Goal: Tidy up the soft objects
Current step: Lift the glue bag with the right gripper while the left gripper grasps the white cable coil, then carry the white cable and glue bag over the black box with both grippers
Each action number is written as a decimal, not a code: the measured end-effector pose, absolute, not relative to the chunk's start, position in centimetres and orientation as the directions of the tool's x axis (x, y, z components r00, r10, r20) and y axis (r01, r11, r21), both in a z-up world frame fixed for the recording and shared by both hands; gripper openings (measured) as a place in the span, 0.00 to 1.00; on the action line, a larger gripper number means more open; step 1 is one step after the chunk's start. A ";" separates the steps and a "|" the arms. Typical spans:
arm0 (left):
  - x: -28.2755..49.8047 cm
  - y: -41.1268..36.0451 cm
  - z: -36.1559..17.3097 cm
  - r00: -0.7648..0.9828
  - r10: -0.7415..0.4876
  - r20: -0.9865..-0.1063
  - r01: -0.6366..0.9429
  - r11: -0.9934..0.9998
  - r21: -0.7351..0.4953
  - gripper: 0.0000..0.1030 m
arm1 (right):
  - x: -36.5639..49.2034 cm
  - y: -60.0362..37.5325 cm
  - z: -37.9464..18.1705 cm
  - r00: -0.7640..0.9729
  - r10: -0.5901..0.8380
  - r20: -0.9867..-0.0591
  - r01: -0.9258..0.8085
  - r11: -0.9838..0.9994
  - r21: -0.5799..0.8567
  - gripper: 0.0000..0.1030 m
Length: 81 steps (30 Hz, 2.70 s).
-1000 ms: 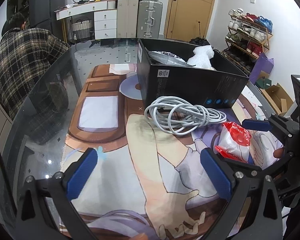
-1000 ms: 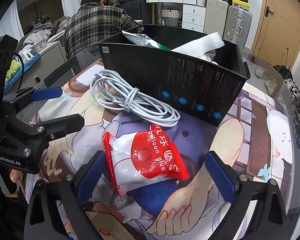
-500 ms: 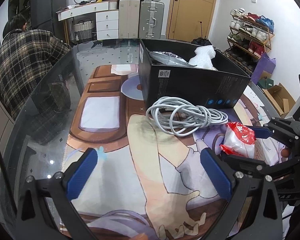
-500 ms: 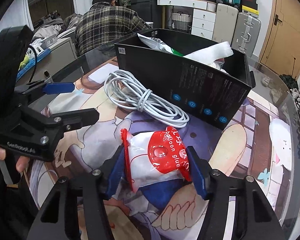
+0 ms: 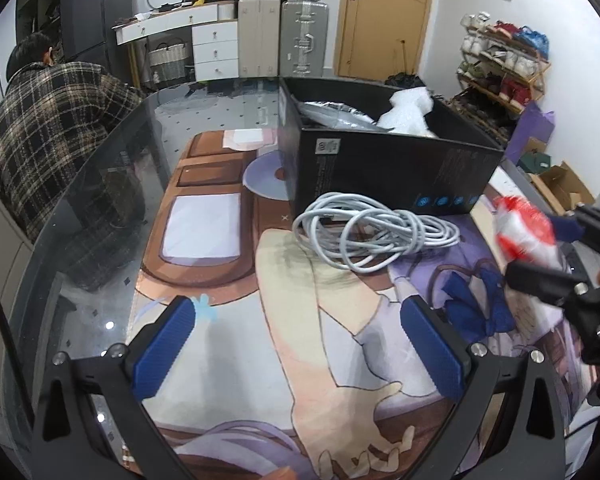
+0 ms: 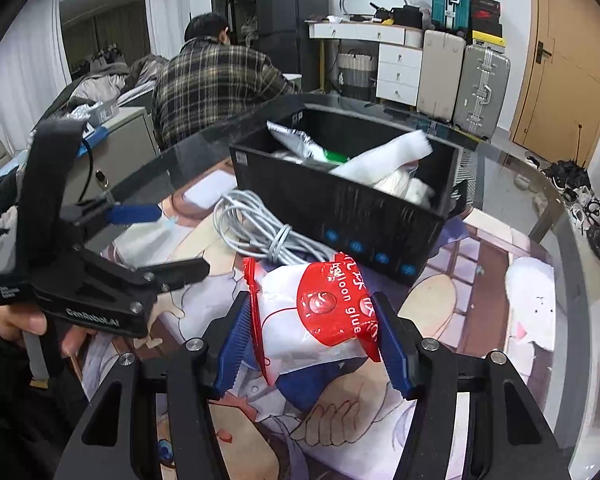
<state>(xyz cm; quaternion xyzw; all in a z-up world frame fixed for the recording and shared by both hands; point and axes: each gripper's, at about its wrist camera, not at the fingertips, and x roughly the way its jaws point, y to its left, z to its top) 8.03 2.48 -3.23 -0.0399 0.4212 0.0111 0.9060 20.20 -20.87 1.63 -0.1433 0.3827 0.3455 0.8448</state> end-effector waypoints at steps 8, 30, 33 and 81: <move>9.5 1.2 -3.2 0.620 -0.050 -0.783 -0.031 0.996 -0.089 1.00 | 21.1 -22.5 2.1 0.495 0.468 -0.732 -0.651 0.758 0.044 0.58; 15.8 -0.3 -3.9 0.585 -0.085 -0.806 -0.088 0.982 -0.168 1.00 | 22.4 -24.8 2.3 0.524 0.451 -0.722 -0.597 0.799 0.066 0.58; 15.7 -0.4 -4.0 0.586 -0.069 -0.807 -0.084 0.986 -0.146 1.00 | 22.4 -24.8 2.3 0.524 0.451 -0.722 -0.597 0.800 0.067 0.58; 8.5 2.5 4.4 0.757 -0.195 -0.623 0.044 0.967 -0.250 0.65 | 21.0 -23.6 5.1 0.590 0.472 -0.655 -0.608 0.793 0.024 0.58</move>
